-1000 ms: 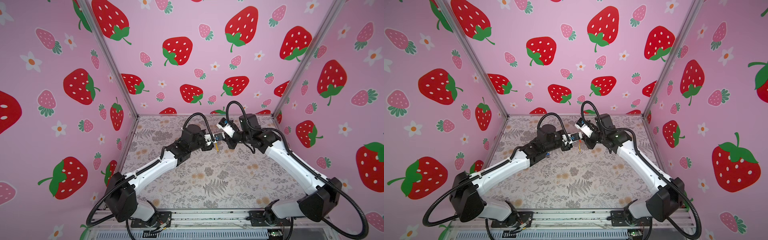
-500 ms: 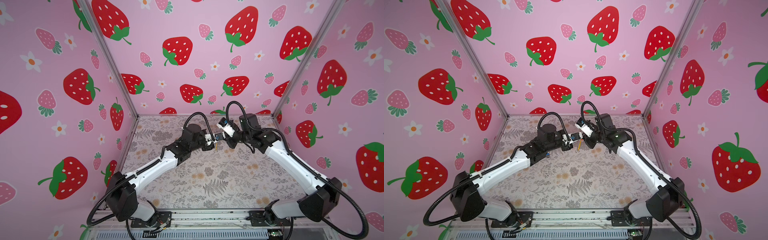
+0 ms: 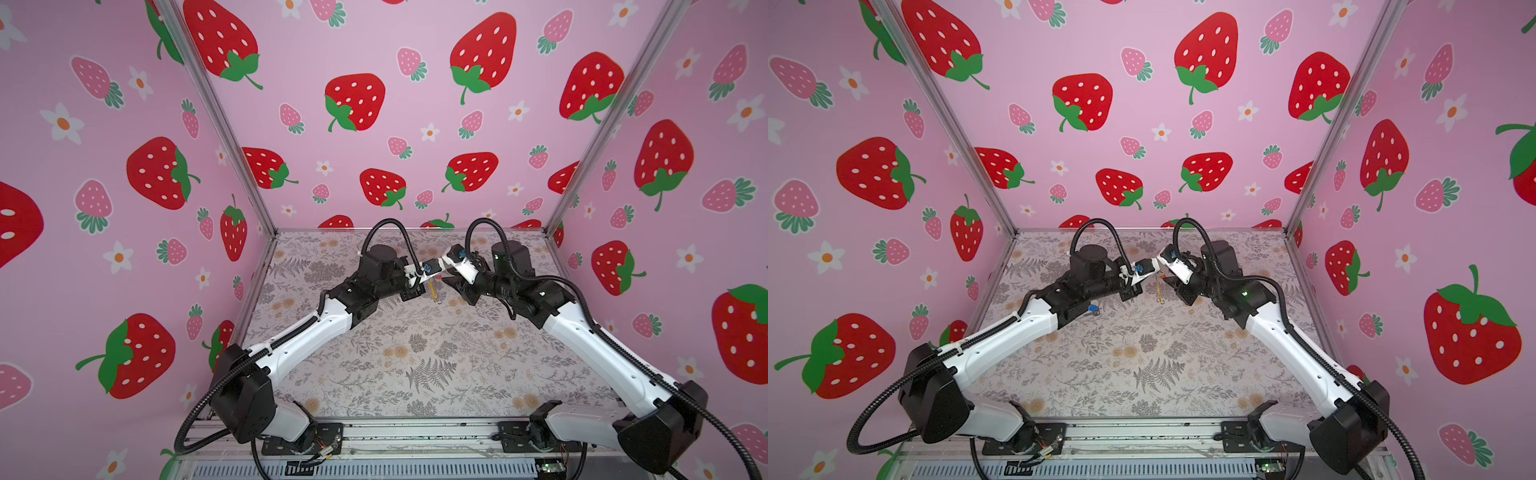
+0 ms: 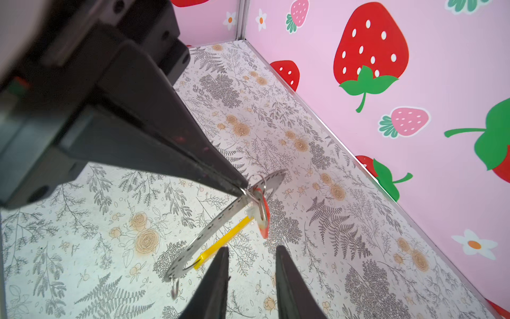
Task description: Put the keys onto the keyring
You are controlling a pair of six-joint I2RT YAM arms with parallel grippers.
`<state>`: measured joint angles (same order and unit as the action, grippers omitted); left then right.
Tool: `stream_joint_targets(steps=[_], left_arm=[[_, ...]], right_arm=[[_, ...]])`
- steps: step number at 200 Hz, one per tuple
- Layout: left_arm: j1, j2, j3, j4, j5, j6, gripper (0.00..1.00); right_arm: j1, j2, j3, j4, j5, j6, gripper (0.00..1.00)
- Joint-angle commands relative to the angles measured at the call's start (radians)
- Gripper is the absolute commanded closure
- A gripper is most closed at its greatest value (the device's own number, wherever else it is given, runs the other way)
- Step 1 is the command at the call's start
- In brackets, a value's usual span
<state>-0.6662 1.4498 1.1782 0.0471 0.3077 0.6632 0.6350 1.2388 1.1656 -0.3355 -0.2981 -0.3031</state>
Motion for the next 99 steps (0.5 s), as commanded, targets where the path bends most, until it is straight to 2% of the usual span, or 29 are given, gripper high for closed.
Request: stream_joint_targets(steps=[1, 57, 99], left_arm=[[0.004, -0.032, 0.046, 0.021, 0.064, -0.038, 1.00], [0.005, -0.043, 0.054, 0.007, 0.130, -0.068, 1.00], [0.008, -0.051, 0.054, -0.001, 0.176, -0.072, 1.00]], right_arm=[[-0.003, -0.025, -0.037, 0.085, -0.013, -0.013, 0.69], [-0.003, -0.026, -0.070, 0.165, -0.062, -0.020, 0.69], [-0.003, -0.025, -0.086, 0.172, -0.039, -0.038, 0.69]])
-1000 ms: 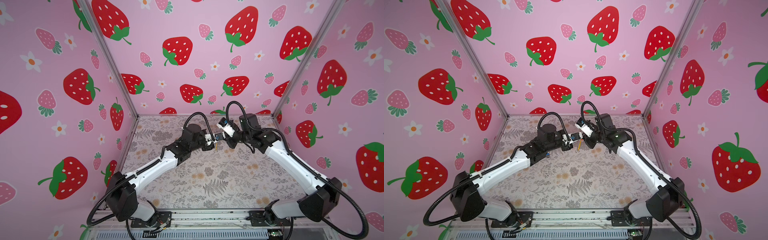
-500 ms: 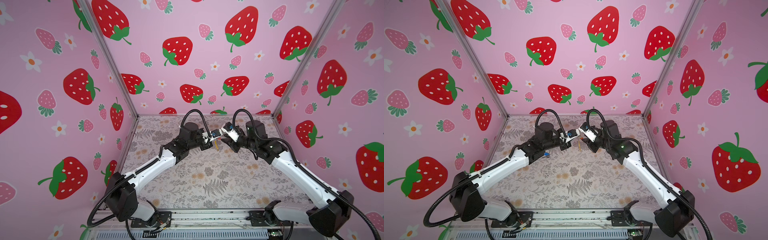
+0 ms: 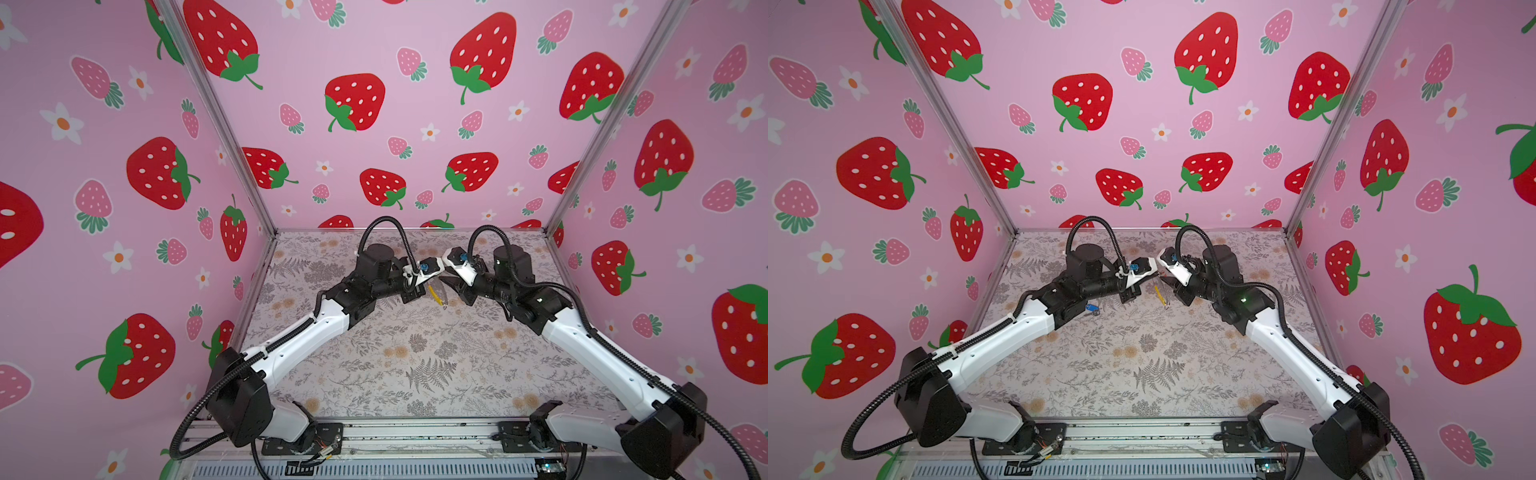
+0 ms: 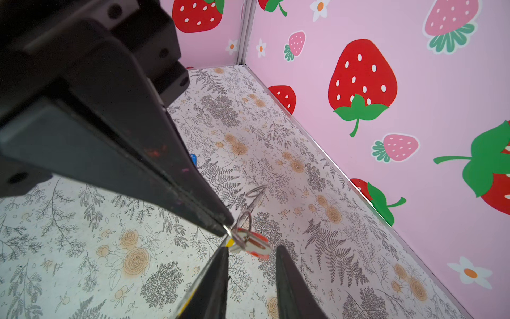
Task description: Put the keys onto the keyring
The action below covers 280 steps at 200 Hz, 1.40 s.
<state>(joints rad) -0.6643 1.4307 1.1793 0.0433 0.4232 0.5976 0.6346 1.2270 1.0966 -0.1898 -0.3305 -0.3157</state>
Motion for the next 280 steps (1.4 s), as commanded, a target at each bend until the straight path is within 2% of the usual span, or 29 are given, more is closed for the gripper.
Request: stream_joint_targets(steps=[1, 50, 126, 213, 280], left_arm=[[0.006, -0.032, 0.052, 0.004, 0.063, -0.006, 1.00], [0.020, -0.027, 0.066, -0.006, 0.139, -0.030, 1.00], [0.029, -0.027, 0.074, -0.009, 0.164, -0.024, 1.00], [0.029, -0.024, 0.081, -0.017, 0.181, -0.021, 1.00], [0.029, -0.016, 0.081, 0.033, 0.168, -0.084, 1.00]], right_arm=[[-0.003, -0.013, -0.018, 0.027, -0.008, -0.026, 0.69], [-0.003, -0.026, -0.048, 0.030, -0.065, -0.073, 0.71], [-0.004, -0.075, -0.088, 0.066, -0.089, -0.106, 0.80], [-0.004, -0.066, -0.087, 0.083, -0.099, -0.110, 0.83], [-0.003, -0.071, -0.103, 0.088, -0.079, -0.122, 0.87]])
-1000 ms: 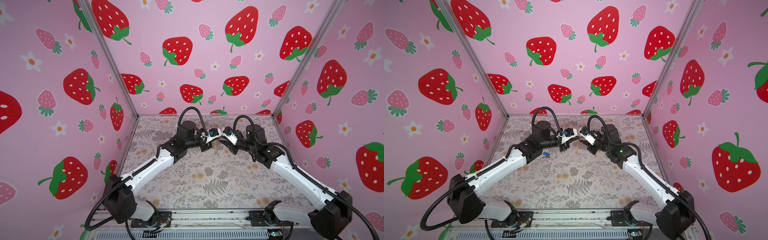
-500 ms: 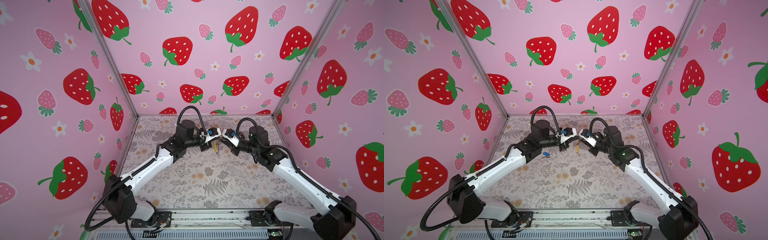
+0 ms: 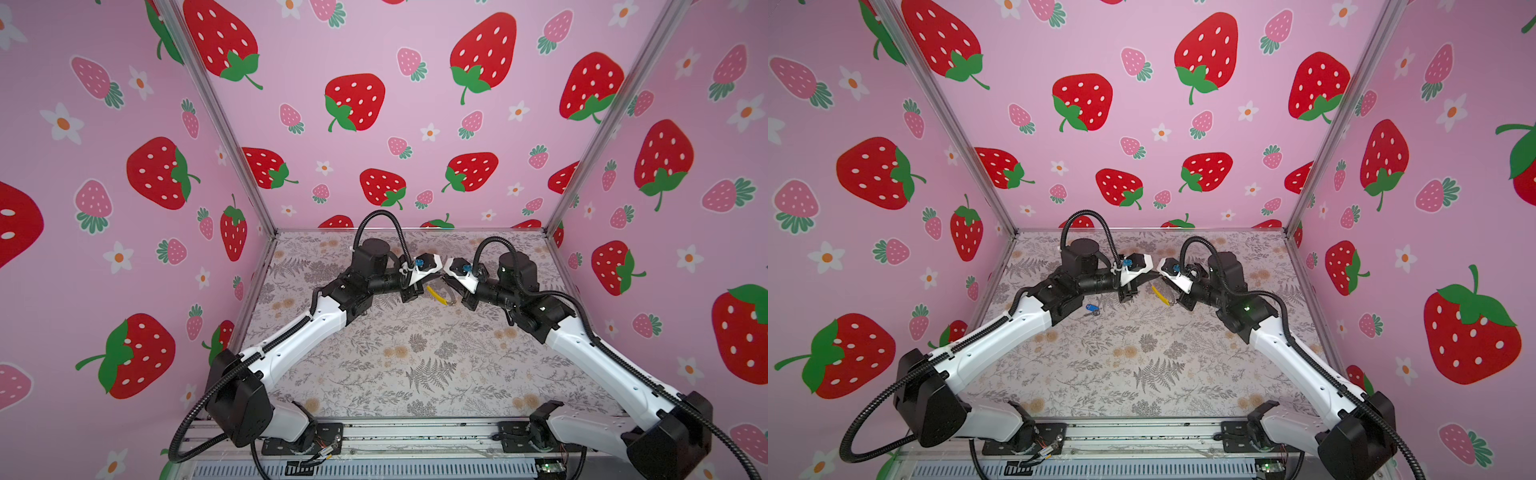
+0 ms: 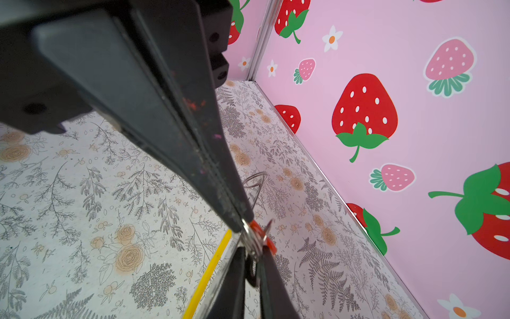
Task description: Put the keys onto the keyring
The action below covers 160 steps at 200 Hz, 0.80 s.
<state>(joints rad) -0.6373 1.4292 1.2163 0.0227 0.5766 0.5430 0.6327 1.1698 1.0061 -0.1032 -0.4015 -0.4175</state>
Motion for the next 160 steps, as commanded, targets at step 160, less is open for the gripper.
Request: stream_joint_targets(steps=[160], left_arm=[[0.005, 0.004, -0.026, 0.269, -0.028, -0.166, 1.00]], right_arm=[[0.001, 0.009, 0.031, -0.043, 0.040, -0.011, 0.98]])
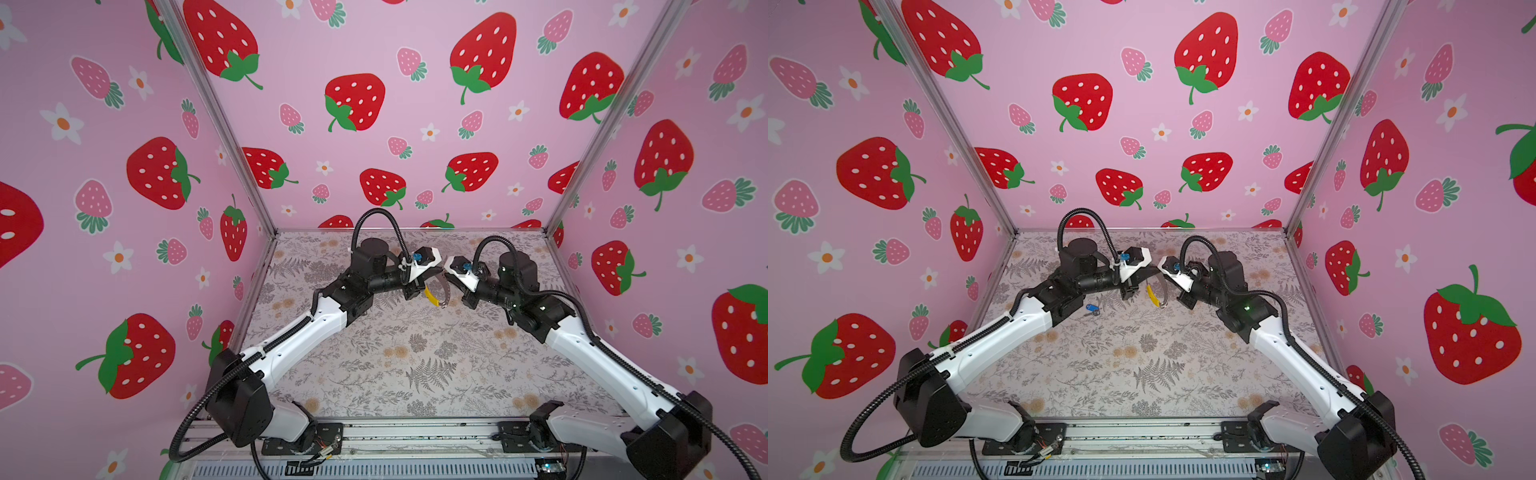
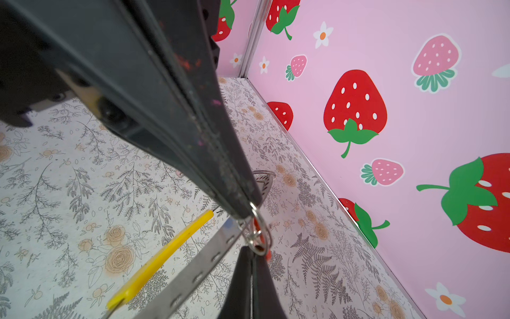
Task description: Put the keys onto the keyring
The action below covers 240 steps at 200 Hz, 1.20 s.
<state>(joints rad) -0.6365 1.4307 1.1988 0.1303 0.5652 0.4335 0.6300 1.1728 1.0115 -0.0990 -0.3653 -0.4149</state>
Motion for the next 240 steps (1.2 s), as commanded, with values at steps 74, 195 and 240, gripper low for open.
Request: stream_joint_targets(steps=[74, 195, 240], left_arm=[[0.001, 0.042, -0.071, 0.362, -0.044, -0.188, 1.00], [-0.015, 0.106, -0.133, 0.574, -0.083, -0.313, 1.00], [-0.012, 0.101, -0.131, 0.582, -0.068, -0.323, 1.00]], right_arm=[[0.013, 0.008, 0.062, -0.048, 0.020, -0.024, 0.98], [0.016, 0.028, 0.066, -0.038, 0.038, -0.043, 0.97], [0.009, 0.016, 0.042, -0.032, 0.063, -0.038, 0.93]])
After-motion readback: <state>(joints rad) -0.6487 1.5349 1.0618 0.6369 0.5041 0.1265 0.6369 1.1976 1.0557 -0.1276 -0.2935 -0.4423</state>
